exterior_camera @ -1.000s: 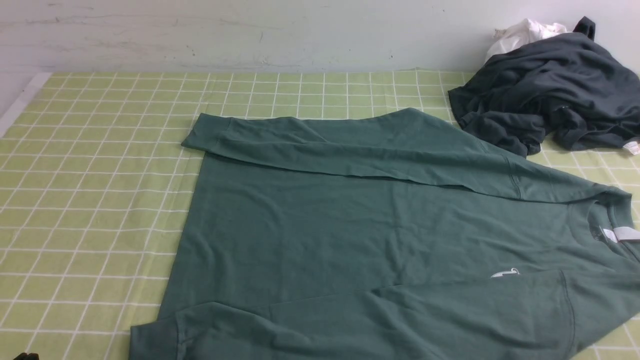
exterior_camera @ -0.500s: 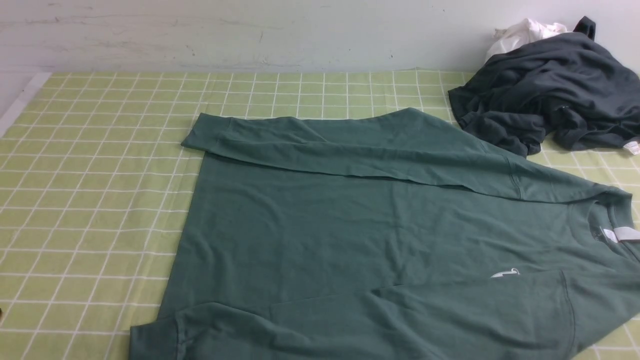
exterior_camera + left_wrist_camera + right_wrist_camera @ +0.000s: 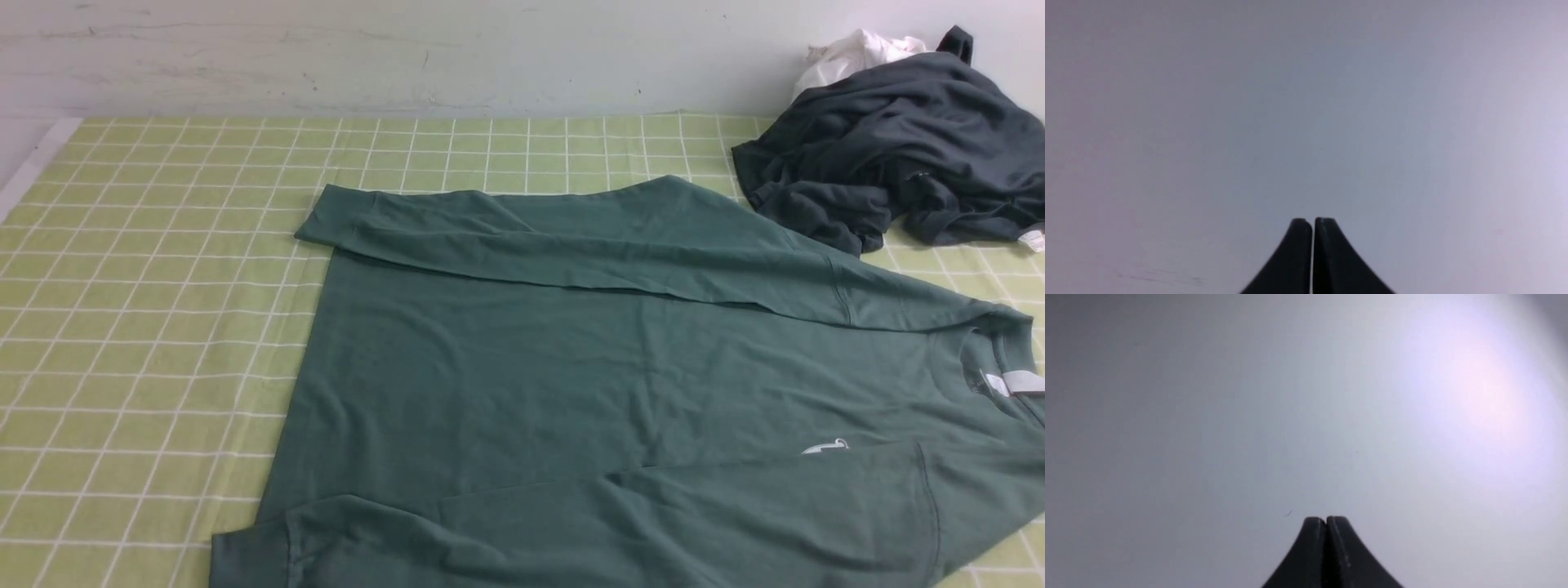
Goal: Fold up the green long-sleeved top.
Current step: Use the left arm to clamp the cuff closest to it
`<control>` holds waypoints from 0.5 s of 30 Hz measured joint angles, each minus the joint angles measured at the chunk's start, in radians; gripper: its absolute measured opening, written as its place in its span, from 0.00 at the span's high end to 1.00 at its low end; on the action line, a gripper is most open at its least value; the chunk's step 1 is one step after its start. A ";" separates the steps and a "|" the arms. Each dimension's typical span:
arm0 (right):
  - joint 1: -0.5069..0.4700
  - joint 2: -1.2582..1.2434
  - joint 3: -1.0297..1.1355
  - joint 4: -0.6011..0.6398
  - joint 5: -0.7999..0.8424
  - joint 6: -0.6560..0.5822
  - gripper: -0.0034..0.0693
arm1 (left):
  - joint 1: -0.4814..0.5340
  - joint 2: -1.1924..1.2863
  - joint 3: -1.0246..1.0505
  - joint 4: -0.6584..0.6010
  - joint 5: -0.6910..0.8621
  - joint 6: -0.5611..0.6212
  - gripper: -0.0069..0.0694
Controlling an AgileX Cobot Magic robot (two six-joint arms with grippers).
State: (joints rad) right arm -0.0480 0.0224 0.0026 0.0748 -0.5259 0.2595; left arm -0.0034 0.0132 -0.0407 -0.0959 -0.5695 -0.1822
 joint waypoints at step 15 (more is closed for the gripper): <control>0.087 0.637 -0.508 -0.412 0.812 0.111 0.97 | -0.065 0.812 -0.533 0.277 0.803 -0.260 0.91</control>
State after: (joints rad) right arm 0.0388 0.6590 -0.5052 -0.3371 0.2860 0.3703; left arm -0.0680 0.8253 -0.5736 0.1813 0.2333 -0.4418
